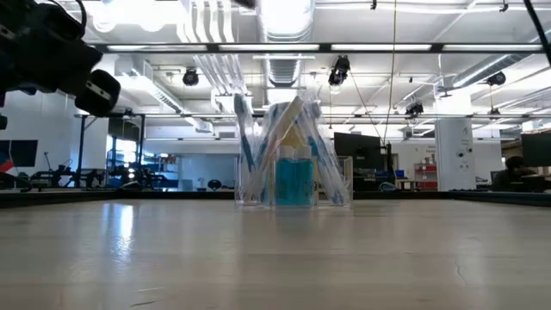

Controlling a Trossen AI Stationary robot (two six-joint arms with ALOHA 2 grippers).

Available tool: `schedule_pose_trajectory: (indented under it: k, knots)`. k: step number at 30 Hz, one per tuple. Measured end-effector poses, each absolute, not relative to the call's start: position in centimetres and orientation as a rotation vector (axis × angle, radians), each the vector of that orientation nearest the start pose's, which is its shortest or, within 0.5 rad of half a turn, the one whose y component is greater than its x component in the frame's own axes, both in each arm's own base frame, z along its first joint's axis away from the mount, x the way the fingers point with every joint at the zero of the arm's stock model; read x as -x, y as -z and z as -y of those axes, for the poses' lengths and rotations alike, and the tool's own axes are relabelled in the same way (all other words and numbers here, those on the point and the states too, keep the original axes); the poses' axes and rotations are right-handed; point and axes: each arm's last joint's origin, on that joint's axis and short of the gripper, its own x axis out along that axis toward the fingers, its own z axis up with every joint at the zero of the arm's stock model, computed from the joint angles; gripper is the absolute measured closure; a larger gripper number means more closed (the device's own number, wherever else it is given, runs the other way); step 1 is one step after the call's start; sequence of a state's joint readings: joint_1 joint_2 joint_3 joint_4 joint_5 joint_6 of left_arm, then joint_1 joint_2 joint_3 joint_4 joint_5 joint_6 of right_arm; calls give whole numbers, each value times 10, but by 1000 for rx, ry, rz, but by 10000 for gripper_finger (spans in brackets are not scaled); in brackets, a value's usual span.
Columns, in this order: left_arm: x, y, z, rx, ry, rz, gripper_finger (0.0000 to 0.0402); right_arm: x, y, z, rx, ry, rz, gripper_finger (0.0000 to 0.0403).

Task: Pick & Place toothbrushing station
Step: Put the purple toothbrush into the left of the transparent organizer

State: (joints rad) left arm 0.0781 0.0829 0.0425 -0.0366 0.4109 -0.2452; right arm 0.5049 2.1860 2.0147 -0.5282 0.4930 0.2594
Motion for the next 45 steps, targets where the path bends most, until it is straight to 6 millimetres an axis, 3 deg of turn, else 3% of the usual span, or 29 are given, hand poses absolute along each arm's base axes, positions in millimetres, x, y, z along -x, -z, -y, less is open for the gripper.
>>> schedule_pose_trajectory:
  k: [4,8,11,14,18,26,34,45]
  knots:
    - [-99,-168,8,288,378,-98,389,-419,-281,-221,98,32,-461,387]
    - [-100,-165,13,271,434,-77,398,-393,-251,-197,77,105,-409,387]
    - [-101,-165,17,263,456,-81,393,-378,-230,-182,53,73,-239,387]
    - [-103,-168,19,245,420,-46,380,-364,-222,-168,10,8,-21,387]
    - [-108,-168,22,228,349,-34,368,-353,-200,-153,1,28,54,388]
    - [-121,-178,28,213,363,68,349,-362,-203,-139,12,74,49,388]
    - [-144,-181,34,179,356,-44,302,-371,-218,-139,54,111,71,388]
    - [-182,-203,42,150,364,15,233,-371,-209,-138,63,163,-17,388]
